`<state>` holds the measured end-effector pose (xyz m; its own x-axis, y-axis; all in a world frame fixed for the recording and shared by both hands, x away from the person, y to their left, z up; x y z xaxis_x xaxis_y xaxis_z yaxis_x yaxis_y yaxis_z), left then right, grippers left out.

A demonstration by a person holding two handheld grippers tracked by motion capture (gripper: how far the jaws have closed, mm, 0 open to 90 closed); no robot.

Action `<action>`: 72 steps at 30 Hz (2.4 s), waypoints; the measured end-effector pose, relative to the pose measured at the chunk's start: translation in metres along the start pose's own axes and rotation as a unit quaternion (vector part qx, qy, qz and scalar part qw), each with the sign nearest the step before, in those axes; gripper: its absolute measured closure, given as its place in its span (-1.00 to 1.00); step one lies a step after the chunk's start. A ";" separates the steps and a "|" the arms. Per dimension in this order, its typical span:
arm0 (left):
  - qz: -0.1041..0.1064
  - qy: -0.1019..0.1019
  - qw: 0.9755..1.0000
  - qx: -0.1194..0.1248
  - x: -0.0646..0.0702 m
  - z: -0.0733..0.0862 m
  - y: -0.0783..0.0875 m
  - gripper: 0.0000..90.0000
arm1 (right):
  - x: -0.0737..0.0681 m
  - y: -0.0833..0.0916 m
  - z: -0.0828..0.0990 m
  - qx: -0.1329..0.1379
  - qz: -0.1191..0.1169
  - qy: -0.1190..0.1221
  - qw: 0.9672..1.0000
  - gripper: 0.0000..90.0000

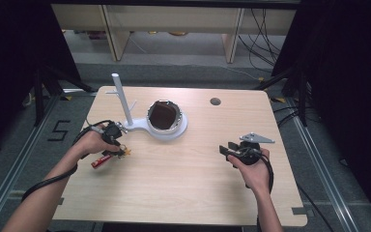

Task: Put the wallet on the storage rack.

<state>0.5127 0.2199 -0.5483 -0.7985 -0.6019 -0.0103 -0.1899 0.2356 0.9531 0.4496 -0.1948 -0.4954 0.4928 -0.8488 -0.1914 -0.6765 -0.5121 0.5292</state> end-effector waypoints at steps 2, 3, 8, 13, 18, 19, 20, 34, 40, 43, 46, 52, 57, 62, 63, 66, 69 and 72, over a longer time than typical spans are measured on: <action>0.007 0.003 1.000 0.000 0.001 -0.001 -0.001 0.24 | 0.000 -0.001 0.000 0.000 0.000 -0.001 1.000 0.22; 0.004 0.003 1.000 -0.001 0.001 -0.001 -0.001 0.30 | -0.001 0.000 0.001 -0.008 -0.005 -0.005 1.000 0.22; 0.004 0.044 0.999 0.010 0.001 0.001 -0.001 0.39 | -0.002 0.000 0.002 -0.009 -0.004 -0.005 1.000 0.22; 0.009 0.073 0.997 0.022 0.001 0.006 0.000 0.47 | -0.001 0.001 0.003 -0.017 0.003 -0.003 1.000 0.22; -0.001 0.079 0.997 0.021 0.001 0.011 0.002 0.65 | -0.003 -0.001 0.002 -0.010 -0.005 -0.003 1.000 0.21; -0.001 0.074 0.997 0.021 0.001 0.012 0.002 0.65 | -0.003 -0.001 0.002 -0.011 -0.005 -0.004 1.000 0.21; 0.002 0.074 0.997 0.023 0.001 0.013 0.002 0.65 | -0.003 -0.001 0.002 -0.011 -0.005 -0.004 1.000 0.21; -0.012 0.079 0.996 0.048 0.005 0.014 0.002 0.66 | 0.001 -0.002 0.002 -0.008 -0.004 0.011 1.000 0.20; -0.016 0.083 0.994 0.064 0.008 0.014 0.001 0.67 | 0.002 -0.001 0.001 -0.007 -0.003 0.012 1.000 0.20; -0.018 0.081 0.994 0.069 0.009 0.015 0.001 0.67 | 0.002 0.000 0.002 -0.015 0.002 0.010 1.000 0.20; -0.018 0.081 0.993 0.078 0.010 0.015 0.001 0.67 | 0.001 0.000 0.003 -0.017 0.003 0.003 1.000 0.20; -0.013 0.082 0.993 0.083 0.011 0.016 0.004 0.67 | -0.001 0.000 0.002 -0.013 -0.002 -0.006 1.000 0.20; -0.011 0.084 0.991 0.108 0.009 0.016 0.013 0.67 | 0.003 -0.001 0.001 -0.003 -0.001 0.011 1.000 0.20; -0.006 0.096 0.986 0.136 0.009 0.019 0.018 0.67 | 0.004 0.000 0.000 -0.001 0.002 0.013 1.000 0.20; -0.006 0.097 0.985 0.140 0.009 0.020 0.019 0.67 | 0.003 -0.001 0.001 -0.003 0.000 0.010 1.000 0.20; -0.009 0.099 0.983 0.152 0.008 0.021 0.024 0.67 | 0.003 -0.001 0.001 -0.003 -0.002 0.011 1.000 0.20; -0.013 0.107 0.980 0.168 0.007 0.019 0.028 0.67 | 0.003 -0.001 0.001 -0.008 0.002 0.012 1.000 0.20; -0.012 0.107 0.979 0.174 0.007 0.018 0.034 0.67 | 0.003 0.000 0.001 -0.010 0.007 0.016 1.000 0.20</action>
<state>0.4905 0.2379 -0.5217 -0.6599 -0.7483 0.0679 -0.4201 0.4424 0.7923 0.4508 -0.1974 -0.4967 0.5004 -0.8514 -0.1572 -0.6731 -0.4968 0.5478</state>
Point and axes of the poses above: each handheld gripper's, and its own axes: y roughly backward along the jaws, z roughly out of its underside, x roughly to its right, the point moved 7 cm from there along -y, roughly forward along the jaws, and after that the axes turned 2 degrees about y, right-handed, at the moved point
